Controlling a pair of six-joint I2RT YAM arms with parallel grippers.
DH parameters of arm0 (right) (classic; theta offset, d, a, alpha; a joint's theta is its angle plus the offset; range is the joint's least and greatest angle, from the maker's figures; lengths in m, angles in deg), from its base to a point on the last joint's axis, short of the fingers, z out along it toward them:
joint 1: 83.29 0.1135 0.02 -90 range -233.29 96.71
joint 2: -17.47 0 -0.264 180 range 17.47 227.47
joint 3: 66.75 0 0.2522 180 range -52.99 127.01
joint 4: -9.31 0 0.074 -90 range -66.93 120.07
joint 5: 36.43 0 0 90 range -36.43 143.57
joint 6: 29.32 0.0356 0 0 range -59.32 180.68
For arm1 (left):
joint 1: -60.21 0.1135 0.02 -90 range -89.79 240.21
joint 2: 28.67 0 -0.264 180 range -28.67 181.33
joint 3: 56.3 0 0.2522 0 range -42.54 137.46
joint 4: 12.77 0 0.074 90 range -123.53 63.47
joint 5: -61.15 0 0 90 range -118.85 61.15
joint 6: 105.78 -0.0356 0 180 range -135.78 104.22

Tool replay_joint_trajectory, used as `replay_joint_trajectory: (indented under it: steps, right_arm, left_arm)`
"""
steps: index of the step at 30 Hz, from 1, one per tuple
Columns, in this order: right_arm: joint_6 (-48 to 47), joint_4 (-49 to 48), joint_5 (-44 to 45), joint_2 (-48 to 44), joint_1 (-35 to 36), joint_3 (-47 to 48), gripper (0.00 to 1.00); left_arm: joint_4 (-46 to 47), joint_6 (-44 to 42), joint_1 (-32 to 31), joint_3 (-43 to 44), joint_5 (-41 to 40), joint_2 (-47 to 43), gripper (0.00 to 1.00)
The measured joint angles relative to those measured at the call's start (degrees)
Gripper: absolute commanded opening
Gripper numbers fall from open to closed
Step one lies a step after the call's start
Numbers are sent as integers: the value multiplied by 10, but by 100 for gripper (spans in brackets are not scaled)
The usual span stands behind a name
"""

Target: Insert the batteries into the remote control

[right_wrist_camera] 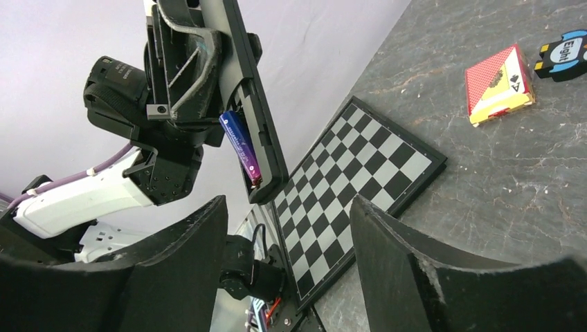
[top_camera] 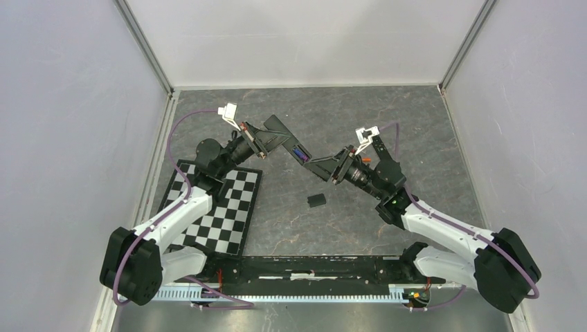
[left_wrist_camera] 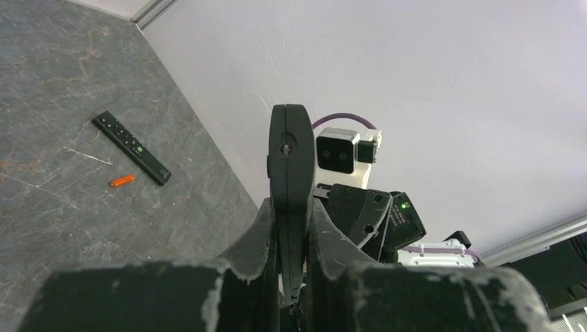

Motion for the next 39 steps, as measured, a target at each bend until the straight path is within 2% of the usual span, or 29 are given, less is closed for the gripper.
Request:
replay_joint_trajectory:
  steps: [4,8,12,17,23,25,33,39]
  right_arm:
    - [0,-10,6,-9,0,-5,66]
    - [1,-19,15,-9,0,-4,54]
    - [2,-18,26,-4,-1,-1,47]
    - [2,-24,30,6,-4,3,47]
    - [2,-32,31,13,-5,5,56]
    - [4,-33,31,15,-5,5,57]
    - [16,-36,30,25,-7,9,40]
    - [26,-50,24,44,-9,16,35]
  left_arm:
    - [0,0,0,0,0,0,2]
    - [1,0,0,-1,0,0,2]
    - [2,0,0,-1,0,0,2]
    - [2,0,0,-1,0,0,2]
    - [2,0,0,-2,2,0,2]
    - [3,1,0,-3,2,0,2]
    - [13,6,0,-13,2,0,2]
    - [30,10,4,-20,3,7,2]
